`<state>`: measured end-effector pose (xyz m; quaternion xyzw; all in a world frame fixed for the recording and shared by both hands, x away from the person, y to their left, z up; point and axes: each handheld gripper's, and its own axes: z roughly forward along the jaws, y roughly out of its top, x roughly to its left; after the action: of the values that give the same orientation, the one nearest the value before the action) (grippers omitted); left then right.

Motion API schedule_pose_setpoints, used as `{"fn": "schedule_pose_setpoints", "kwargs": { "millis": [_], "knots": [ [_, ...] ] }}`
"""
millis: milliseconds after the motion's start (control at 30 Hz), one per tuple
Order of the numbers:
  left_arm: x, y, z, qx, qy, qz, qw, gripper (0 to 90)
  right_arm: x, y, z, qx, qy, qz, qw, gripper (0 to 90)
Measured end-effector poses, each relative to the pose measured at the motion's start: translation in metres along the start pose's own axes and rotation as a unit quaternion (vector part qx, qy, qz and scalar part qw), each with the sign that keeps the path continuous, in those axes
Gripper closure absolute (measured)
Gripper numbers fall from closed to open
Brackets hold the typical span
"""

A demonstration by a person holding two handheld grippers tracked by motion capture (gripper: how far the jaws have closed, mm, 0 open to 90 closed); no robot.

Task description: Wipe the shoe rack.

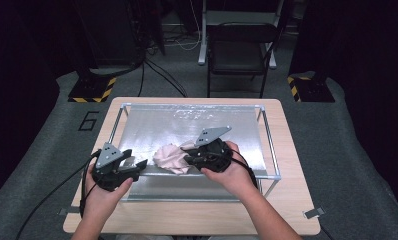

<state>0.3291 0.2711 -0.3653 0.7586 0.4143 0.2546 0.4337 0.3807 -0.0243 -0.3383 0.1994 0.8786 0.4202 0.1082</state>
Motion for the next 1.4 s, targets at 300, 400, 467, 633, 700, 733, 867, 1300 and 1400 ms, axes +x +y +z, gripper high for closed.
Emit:
{"fn": "schedule_pose_setpoints", "kwargs": {
  "millis": [300,400,467,633,700,733,867,1300,1400],
  "knots": [
    [-0.001,0.000,0.000,-0.004,0.003,0.000,1.0000,36.1,-0.001,-0.004,-0.005,0.007,-0.004,0.002,1.0000,86.6],
    [0.000,0.000,0.000,-0.003,0.001,0.001,1.0000,36.1,-0.002,-0.006,-0.009,0.006,-0.008,0.004,0.9999,86.8],
    [0.000,0.000,0.000,-0.002,0.001,0.001,1.0000,36.1,-0.003,-0.009,-0.012,0.006,-0.007,0.011,0.9999,87.0],
    [0.000,-0.001,0.000,-0.003,0.001,0.001,1.0000,36.1,-0.005,-0.017,-0.024,0.007,-0.010,0.017,0.9998,86.9],
    [0.000,-0.001,0.000,-0.003,0.001,0.001,1.0000,36.1,-0.007,-0.022,-0.030,0.003,-0.014,0.023,0.9996,86.9],
    [0.000,-0.001,0.000,-0.003,0.001,0.000,1.0000,36.1,-0.008,-0.025,-0.033,0.001,-0.016,0.025,0.9996,86.7],
    [0.000,-0.001,0.000,-0.003,0.001,0.000,1.0000,36.1,-0.011,-0.030,-0.044,-0.014,-0.017,0.036,0.9991,78.7],
    [0.000,-0.001,0.000,-0.004,0.001,0.001,1.0000,36.1,-0.006,-0.014,-0.024,-0.007,-0.026,0.026,0.9993,64.1],
    [0.000,-0.001,0.000,-0.004,0.001,0.002,1.0000,36.1,-0.004,-0.011,-0.018,0.017,-0.027,0.023,0.9992,72.4]
  ]
}}
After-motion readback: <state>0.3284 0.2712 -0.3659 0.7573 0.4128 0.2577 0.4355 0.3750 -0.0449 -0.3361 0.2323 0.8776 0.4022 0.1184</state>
